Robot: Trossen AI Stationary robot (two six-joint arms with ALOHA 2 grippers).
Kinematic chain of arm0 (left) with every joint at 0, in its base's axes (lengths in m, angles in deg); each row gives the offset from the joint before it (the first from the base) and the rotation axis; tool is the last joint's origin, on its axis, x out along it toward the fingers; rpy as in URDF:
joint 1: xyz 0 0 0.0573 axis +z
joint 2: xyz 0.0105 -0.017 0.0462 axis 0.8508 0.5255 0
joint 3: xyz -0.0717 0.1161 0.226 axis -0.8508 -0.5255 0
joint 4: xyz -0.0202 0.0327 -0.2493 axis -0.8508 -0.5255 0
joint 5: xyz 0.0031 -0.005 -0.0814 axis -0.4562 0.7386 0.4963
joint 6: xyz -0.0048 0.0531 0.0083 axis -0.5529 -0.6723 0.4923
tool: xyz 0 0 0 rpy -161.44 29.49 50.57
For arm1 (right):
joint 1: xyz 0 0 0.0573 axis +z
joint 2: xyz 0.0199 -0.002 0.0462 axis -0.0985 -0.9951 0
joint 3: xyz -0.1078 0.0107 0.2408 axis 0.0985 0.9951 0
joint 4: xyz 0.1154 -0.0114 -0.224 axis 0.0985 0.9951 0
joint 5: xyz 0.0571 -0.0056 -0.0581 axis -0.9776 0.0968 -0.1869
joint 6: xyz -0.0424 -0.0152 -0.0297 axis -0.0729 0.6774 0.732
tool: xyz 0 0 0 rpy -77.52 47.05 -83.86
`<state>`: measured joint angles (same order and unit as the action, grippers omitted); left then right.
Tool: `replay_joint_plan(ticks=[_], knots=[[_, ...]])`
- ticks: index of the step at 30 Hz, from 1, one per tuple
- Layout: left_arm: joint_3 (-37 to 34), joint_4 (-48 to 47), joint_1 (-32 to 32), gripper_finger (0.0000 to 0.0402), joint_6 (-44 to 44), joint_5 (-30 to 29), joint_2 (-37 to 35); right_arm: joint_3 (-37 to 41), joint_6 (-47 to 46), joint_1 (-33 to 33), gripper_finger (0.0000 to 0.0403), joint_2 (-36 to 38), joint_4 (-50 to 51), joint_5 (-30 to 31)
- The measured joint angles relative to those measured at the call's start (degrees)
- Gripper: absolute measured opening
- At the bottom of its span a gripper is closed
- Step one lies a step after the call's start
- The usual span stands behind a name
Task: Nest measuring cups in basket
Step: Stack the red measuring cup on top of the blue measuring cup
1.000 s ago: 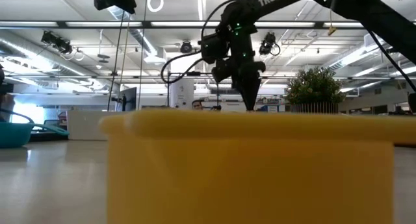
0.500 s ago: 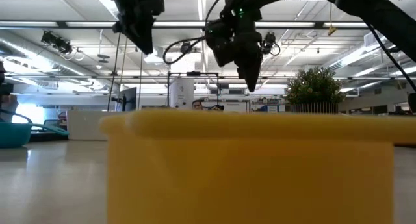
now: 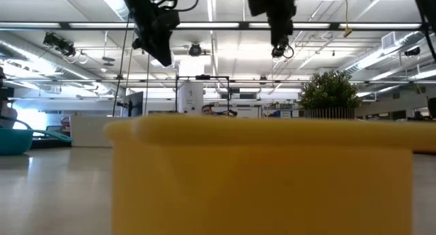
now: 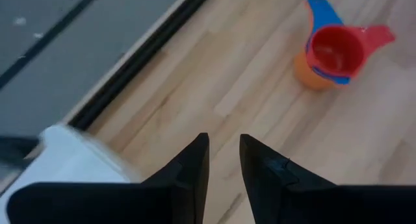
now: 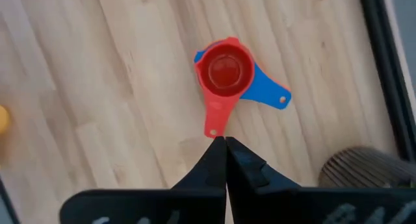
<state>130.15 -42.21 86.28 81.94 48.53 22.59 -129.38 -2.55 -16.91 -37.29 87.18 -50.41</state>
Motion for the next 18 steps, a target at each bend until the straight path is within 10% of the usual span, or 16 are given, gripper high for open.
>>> replay_joint_plan(ticks=[12,18], knots=[[-0.07,18.64,3.86,0.0093,-4.59,15.8,13.9,16.75,-22.99,6.29,0.0001,12.41,-3.47,0.15],[-0.07,26.64,3.6,0.0093,-4.97,20.2,21.0,34.79,-37.04,11.13,0.0,18.67,-21.87,0.68]])
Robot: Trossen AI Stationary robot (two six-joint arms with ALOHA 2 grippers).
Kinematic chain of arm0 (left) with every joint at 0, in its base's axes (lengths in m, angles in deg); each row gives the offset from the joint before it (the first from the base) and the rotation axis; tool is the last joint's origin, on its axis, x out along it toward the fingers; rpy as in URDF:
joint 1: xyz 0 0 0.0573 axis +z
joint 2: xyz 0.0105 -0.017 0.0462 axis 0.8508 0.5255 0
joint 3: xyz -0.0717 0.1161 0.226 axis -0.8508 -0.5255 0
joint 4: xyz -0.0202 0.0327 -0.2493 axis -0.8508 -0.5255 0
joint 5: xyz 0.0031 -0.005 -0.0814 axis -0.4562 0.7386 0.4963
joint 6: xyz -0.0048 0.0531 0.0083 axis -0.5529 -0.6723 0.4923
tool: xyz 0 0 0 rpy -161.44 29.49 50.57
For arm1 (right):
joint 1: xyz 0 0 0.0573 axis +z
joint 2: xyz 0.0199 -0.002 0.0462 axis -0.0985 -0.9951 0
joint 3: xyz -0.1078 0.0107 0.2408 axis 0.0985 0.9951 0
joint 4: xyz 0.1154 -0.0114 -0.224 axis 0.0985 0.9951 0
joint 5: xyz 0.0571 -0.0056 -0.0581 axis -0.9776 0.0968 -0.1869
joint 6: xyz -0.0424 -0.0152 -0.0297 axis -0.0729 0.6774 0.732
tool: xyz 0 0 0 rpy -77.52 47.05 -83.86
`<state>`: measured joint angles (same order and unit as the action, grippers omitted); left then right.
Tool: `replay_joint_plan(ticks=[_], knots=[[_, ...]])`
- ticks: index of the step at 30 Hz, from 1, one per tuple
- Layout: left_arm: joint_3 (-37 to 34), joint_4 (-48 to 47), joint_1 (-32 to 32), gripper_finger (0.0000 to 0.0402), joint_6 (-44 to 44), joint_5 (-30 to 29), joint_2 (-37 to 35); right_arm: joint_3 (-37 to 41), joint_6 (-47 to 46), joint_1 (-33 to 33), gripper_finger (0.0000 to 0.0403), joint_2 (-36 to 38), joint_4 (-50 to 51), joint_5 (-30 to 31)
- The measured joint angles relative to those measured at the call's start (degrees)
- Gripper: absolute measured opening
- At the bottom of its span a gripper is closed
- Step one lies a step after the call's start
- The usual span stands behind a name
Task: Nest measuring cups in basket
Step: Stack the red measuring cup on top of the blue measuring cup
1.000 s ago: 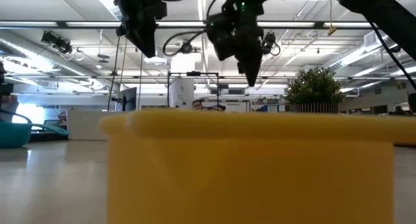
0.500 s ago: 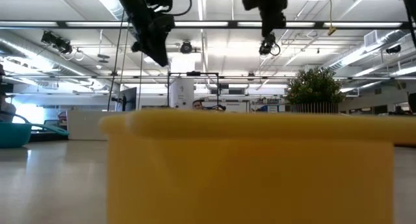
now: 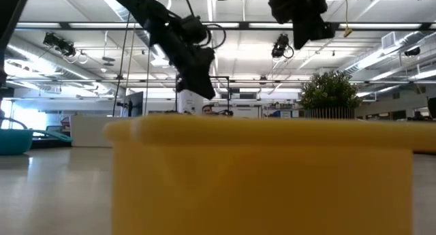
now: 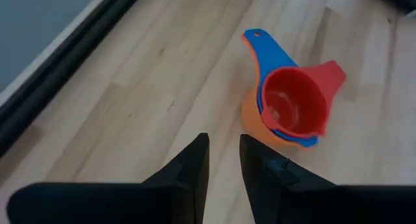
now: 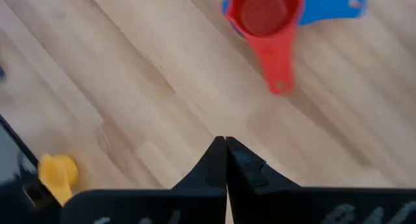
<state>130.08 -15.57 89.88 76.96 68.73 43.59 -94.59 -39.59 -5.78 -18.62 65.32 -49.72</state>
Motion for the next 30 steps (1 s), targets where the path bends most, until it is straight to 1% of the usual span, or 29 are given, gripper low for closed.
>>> replay_joint_plan(ticks=[4,7,11,16,18,21,24,30], knots=[[0.0,6.68,-0.37,0.0093,-1.11,-0.4,3.57,9.52,-6.35,2.28,0.0,1.15,-12.86,1.67],[0.0,9.24,-0.92,0.0093,-0.87,-0.14,5.75,15.63,-9.27,3.5,0.0,0.73,-20.84,3.3],[0.02,10.59,-1.91,0.0093,-0.87,-0.1,7.81,21.6,-12.59,4.65,0.0,-1.11,-27.2,4.69],[0.03,11.83,-2.98,0.0093,-0.84,-0.06,10.11,24.78,-13.68,4.67,0.0,-4.31,-30.93,6.0],[0.06,14.12,-3.31,0.0093,-0.86,-0.09,11.08,25.58,-13.37,4.51,0.0,-5.11,-33.09,6.72],[0.04,15.58,-3.48,0.0093,-0.91,-0.98,12.16,26.61,-13.25,3.95,0.0,-6.79,-38.59,6.7],[0.09,17.26,-3.57,0.0093,-0.86,-1.86,12.91,27.28,-13.02,3.36,0.0,-8.71,-41.43,6.64],[0.12,17.51,-3.86,0.0093,-0.88,-1.74,13.61,27.49,-9.2,1.65,0.0,-12.48,-40.37,6.75]])
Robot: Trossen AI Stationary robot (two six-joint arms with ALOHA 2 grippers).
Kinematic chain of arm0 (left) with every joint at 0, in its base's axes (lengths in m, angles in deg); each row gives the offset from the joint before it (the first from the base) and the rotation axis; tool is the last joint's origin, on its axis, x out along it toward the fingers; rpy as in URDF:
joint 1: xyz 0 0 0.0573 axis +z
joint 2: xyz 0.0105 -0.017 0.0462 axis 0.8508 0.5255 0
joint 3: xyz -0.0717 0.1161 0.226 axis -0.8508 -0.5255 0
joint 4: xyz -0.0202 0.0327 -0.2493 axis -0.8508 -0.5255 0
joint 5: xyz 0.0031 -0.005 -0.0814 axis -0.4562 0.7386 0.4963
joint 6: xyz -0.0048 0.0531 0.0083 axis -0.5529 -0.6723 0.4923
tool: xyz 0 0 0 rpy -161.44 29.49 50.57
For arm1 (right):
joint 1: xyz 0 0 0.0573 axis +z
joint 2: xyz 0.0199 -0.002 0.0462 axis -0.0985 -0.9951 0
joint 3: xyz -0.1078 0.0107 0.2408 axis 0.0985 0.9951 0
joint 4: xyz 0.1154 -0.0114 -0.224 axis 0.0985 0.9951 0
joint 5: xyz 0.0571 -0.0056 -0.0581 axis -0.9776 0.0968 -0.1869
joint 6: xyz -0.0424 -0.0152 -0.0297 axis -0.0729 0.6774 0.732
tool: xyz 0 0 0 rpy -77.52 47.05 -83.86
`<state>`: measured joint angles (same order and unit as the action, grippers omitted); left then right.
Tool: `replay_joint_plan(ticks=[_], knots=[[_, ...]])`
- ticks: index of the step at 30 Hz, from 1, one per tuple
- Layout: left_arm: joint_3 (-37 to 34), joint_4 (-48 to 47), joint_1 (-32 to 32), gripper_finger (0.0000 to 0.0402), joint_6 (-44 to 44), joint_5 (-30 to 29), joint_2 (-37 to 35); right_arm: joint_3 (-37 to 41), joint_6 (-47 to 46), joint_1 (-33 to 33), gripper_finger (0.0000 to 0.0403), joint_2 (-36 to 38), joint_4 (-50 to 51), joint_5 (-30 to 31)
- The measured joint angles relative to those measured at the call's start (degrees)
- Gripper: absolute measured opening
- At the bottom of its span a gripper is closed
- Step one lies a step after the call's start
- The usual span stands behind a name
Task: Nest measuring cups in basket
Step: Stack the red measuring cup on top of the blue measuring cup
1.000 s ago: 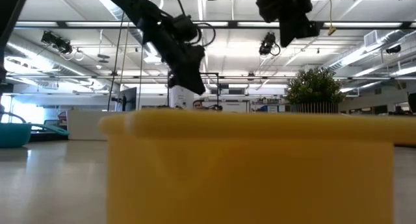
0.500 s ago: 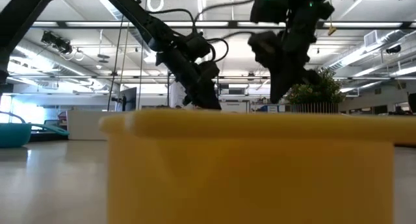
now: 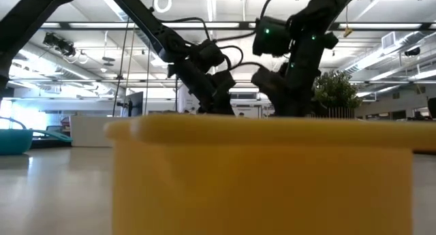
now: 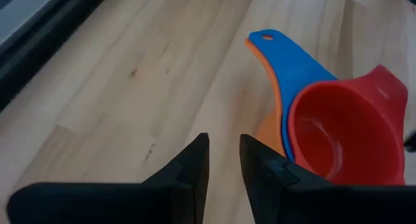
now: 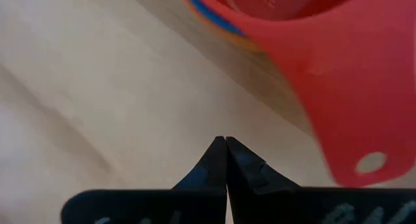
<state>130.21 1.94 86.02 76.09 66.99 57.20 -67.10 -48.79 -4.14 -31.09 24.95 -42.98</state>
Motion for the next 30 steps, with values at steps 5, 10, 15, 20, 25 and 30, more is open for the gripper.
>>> replay_joint_plan(ticks=[5,10,15,20,25,30], knots=[[-0.04,-1.18,-0.3,0.0093,1.75,1.86,0.37,-0.02,3.79,-2.06,0.0,-0.64,1.54,0.2],[-0.04,-1.26,-1.03,0.0093,1.42,2.19,0.45,-0.04,8.41,-4.87,0.0,-0.18,2.73,0.49],[0.03,-0.51,-2.55,0.0093,0.51,2.71,2.74,-0.04,13.93,-8.13,0.0,-0.18,2.78,-0.4],[0.01,0.33,-4.45,0.0093,0.03,0.82,2.69,-0.04,20.03,-10.76,0.0,-0.18,2.81,-3.08],[0.01,0.41,-5.42,0.0093,1.22,0.71,2.69,-0.05,24.99,-12.89,0.0,-0.18,2.92,-4.48],[0.01,0.49,-6.26,0.0093,3.27,0.08,2.69,-0.04,29.12,-13.61,0.0,-0.18,2.6,-7.75]])
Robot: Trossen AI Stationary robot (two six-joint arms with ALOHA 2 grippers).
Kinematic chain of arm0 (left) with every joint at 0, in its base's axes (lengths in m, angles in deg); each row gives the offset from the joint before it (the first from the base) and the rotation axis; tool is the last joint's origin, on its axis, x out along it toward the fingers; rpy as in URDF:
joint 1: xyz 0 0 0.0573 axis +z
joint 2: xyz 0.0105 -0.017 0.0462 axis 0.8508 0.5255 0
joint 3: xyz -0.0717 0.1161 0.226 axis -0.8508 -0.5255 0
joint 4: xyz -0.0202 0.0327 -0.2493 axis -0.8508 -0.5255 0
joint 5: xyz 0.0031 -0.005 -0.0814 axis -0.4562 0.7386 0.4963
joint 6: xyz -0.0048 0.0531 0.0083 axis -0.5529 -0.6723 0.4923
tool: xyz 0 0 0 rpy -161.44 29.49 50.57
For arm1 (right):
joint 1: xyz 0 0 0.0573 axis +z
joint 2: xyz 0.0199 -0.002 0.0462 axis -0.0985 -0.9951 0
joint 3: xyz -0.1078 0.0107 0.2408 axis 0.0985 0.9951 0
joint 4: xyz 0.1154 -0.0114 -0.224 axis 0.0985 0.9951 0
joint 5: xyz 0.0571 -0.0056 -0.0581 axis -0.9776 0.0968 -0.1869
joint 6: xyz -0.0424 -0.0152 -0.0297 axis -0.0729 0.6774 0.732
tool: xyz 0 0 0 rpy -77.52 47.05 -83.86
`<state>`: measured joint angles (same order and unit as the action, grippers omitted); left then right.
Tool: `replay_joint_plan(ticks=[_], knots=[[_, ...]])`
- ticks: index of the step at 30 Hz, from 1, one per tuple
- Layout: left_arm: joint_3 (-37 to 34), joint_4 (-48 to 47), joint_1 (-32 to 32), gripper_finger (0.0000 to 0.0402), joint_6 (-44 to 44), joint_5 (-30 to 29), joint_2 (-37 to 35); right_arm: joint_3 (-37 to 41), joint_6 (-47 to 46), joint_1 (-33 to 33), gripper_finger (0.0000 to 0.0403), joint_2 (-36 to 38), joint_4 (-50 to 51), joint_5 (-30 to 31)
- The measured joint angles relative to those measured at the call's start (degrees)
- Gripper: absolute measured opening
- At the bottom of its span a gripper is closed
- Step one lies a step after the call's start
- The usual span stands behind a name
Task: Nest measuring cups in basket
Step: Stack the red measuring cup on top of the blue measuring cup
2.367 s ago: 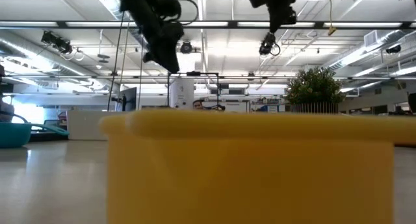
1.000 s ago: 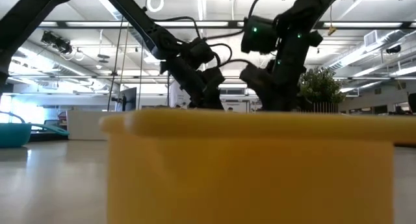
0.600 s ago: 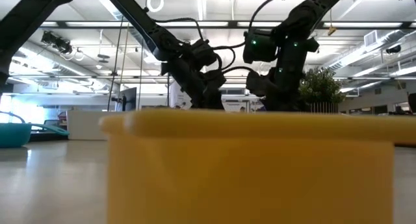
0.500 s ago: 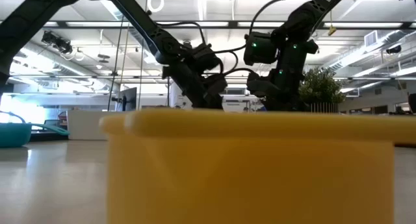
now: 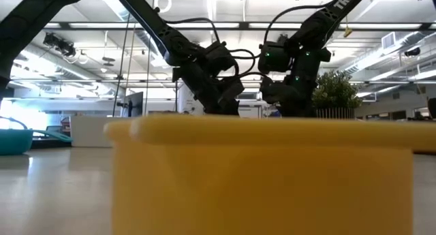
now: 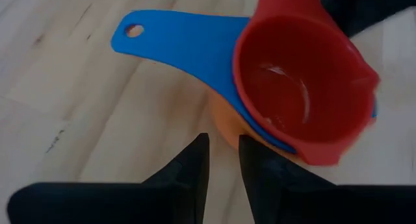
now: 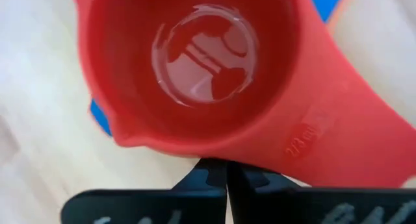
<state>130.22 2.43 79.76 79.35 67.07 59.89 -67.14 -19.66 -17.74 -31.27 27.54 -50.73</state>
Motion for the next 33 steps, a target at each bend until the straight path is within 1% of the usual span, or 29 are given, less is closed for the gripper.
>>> replay_joint_plan(ticks=[6,8,10,17,24,26,29,33], knots=[[0.0,-0.07,-0.93,0.0093,3.21,-0.33,-0.02,0.05,0.17,1.76,0.0,0.0,-0.64,-2.5],[-0.07,-0.09,-1.44,0.0093,4.52,1.47,-0.02,0.08,0.06,2.96,0.0,-0.02,-0.74,-4.0],[-0.07,-0.46,-2.41,0.0093,5.22,2.47,-0.02,0.08,-0.15,4.29,0.0,-0.02,-0.72,-5.08],[-0.07,-2.29,-7.08,0.0093,6.28,2.39,-0.17,0.09,-0.9,9.69,0.0,-0.02,0.23,-7.53],[-0.11,-6.62,-11.51,0.0093,5.88,3.62,-0.17,0.84,-2.95,14.91,0.0,-0.02,2.38,-7.42],[-0.11,-7.15,-12.38,0.0093,5.52,3.21,-0.17,0.94,-3.09,16.18,0.0,-0.04,3.59,-6.32],[-0.11,-7.09,-12.97,0.0093,5.38,2.9,-0.15,0.94,-3.79,17.3,0.0,0.0,5.2,-6.13],[-0.09,-7.44,-13.0,0.0093,5.78,2.27,-0.15,0.94,-4.64,18.35,0.0,0.36,9.0,-7.79]])
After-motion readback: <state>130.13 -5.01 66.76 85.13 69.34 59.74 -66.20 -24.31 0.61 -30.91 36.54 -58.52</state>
